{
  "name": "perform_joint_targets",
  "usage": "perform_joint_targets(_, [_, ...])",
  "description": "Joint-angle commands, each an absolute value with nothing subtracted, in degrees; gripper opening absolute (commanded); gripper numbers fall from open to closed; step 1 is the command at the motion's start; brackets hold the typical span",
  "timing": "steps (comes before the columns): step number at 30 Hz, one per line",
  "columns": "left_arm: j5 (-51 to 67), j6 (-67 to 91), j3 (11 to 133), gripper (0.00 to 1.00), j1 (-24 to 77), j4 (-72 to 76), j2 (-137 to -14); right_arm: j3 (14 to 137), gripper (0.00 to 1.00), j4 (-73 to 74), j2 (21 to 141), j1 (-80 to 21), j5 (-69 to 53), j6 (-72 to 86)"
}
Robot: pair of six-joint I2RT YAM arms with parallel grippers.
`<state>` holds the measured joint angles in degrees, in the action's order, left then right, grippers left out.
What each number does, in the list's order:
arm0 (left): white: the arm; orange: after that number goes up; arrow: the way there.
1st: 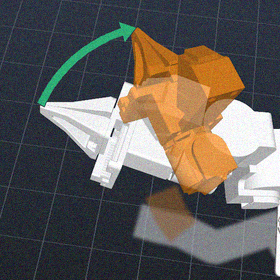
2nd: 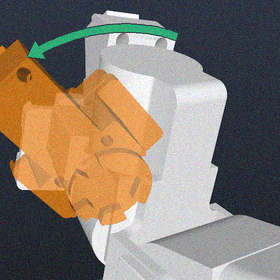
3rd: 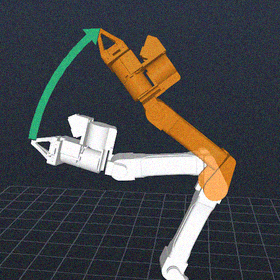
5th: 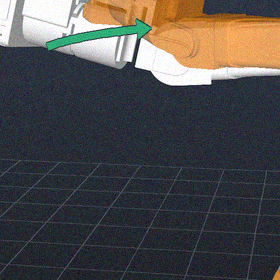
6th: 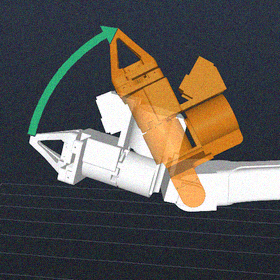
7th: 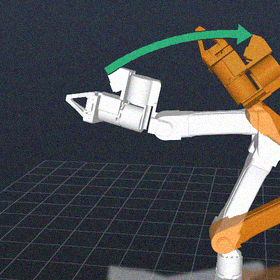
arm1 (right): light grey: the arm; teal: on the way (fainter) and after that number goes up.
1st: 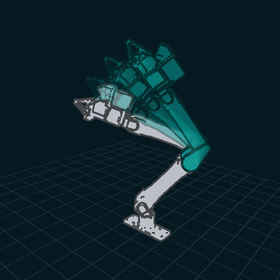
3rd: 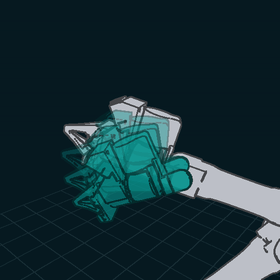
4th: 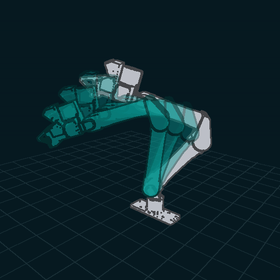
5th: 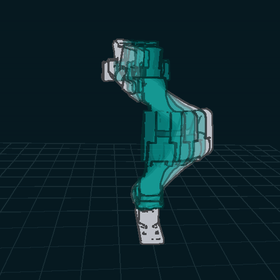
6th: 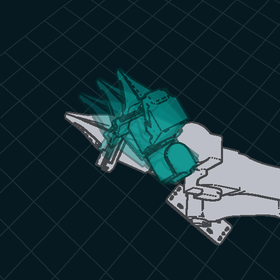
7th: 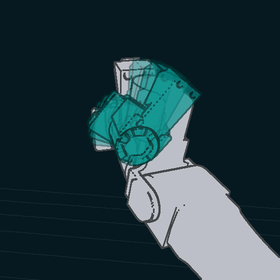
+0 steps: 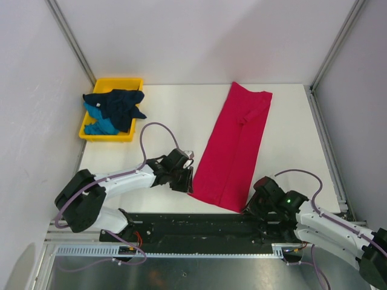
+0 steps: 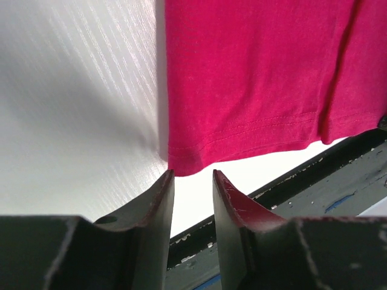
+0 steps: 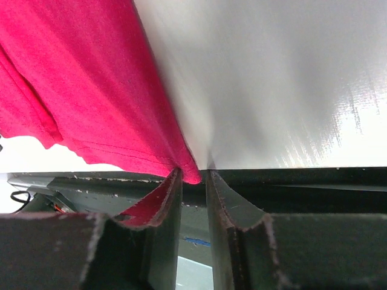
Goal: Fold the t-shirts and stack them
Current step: Grab the bottom of the folded rectangular tshirt with both arms
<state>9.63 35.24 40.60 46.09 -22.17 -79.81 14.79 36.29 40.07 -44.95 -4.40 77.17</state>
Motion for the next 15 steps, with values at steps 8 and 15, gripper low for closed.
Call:
perform_joint_targets(8, [7.7,32.5,41.1,0.44,45.6,-21.8,-78.6,15.0,0.09,34.5,38.7,-44.2,-1.8,77.9])
perform_joint_targets(15, [8.6,32.2,41.9,0.44,45.6,-21.7,-80.8,16.4,0.00,37.2,38.2,-43.5,-1.2,76.5])
